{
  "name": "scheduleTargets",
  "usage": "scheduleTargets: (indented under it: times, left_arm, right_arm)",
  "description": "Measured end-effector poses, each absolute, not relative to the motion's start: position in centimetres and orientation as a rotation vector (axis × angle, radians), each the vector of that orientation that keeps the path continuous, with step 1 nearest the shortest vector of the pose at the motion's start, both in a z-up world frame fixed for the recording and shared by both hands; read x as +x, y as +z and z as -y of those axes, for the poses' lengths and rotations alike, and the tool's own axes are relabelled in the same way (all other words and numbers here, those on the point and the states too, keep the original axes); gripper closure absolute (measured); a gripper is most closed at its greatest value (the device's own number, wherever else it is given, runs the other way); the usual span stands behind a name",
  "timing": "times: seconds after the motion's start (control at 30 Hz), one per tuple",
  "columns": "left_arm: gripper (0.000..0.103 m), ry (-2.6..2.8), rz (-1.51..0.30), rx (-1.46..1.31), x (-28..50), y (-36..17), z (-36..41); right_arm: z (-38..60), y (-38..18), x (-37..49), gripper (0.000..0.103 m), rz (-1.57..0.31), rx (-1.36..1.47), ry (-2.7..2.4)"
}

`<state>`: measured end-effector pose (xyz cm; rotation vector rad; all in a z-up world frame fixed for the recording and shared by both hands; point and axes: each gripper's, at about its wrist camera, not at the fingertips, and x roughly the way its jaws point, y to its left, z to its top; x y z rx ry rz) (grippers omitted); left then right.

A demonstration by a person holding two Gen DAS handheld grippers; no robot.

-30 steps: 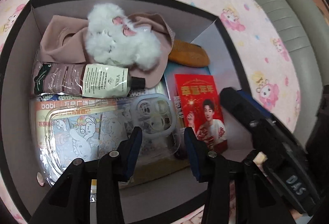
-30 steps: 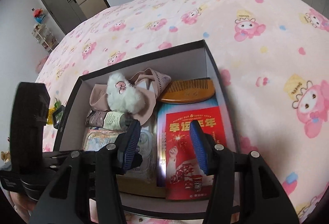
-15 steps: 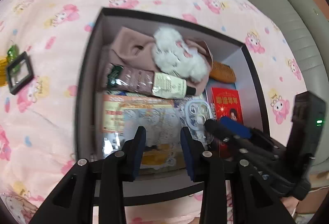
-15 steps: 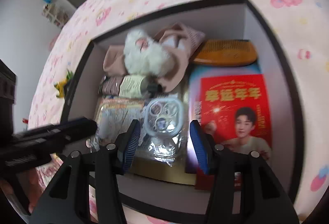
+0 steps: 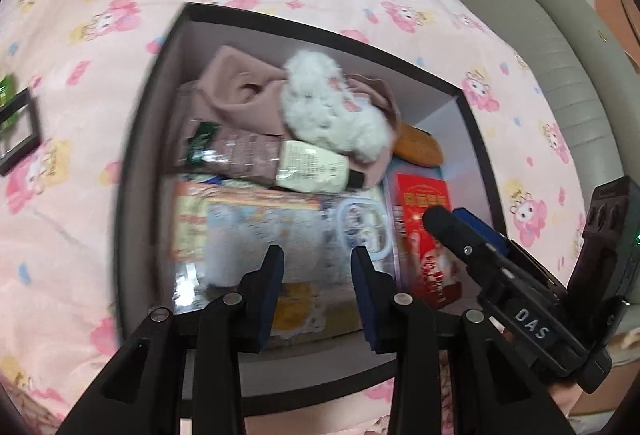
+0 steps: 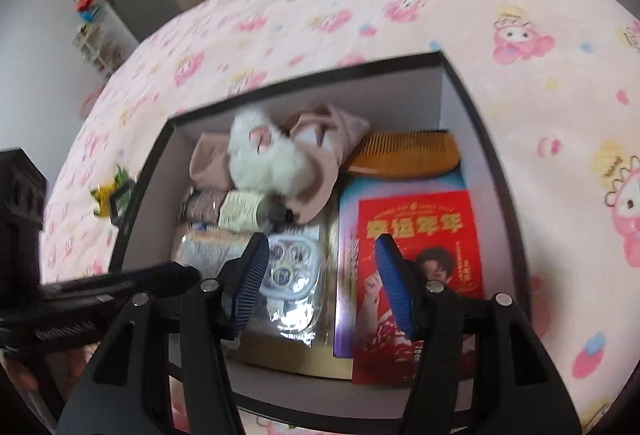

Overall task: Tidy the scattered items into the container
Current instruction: 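Lower the phone case onto the cards in the box and open the left gripper, then withdraw the left gripper from the box toward the black square frame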

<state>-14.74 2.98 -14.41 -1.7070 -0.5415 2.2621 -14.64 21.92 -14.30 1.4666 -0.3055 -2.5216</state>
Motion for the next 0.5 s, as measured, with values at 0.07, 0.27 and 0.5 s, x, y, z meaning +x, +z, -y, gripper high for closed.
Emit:
scheduleTargets:
  times: [0.07,0.27,0.5]
  left_arm:
    - [0.072,2.233,0.538,-1.745,-15.3,-15.2,-3.7]
    - [0.072,2.208,0.566,-1.807,-15.6,-16.3,-3.6]
    - [0.072,2.344,0.534,-1.584,-12.5,-12.5,-3.0]
  right_arm:
    - [-22.0,-14.3,-14.5,0.045,0.29,1.468,-2.539]
    - [-21.7,-14.8,-14.6,0.046,0.22,1.502,-2.525]
    - [-20.9,-13.0,-13.1,0.046,0.101,1.415,-2.59]
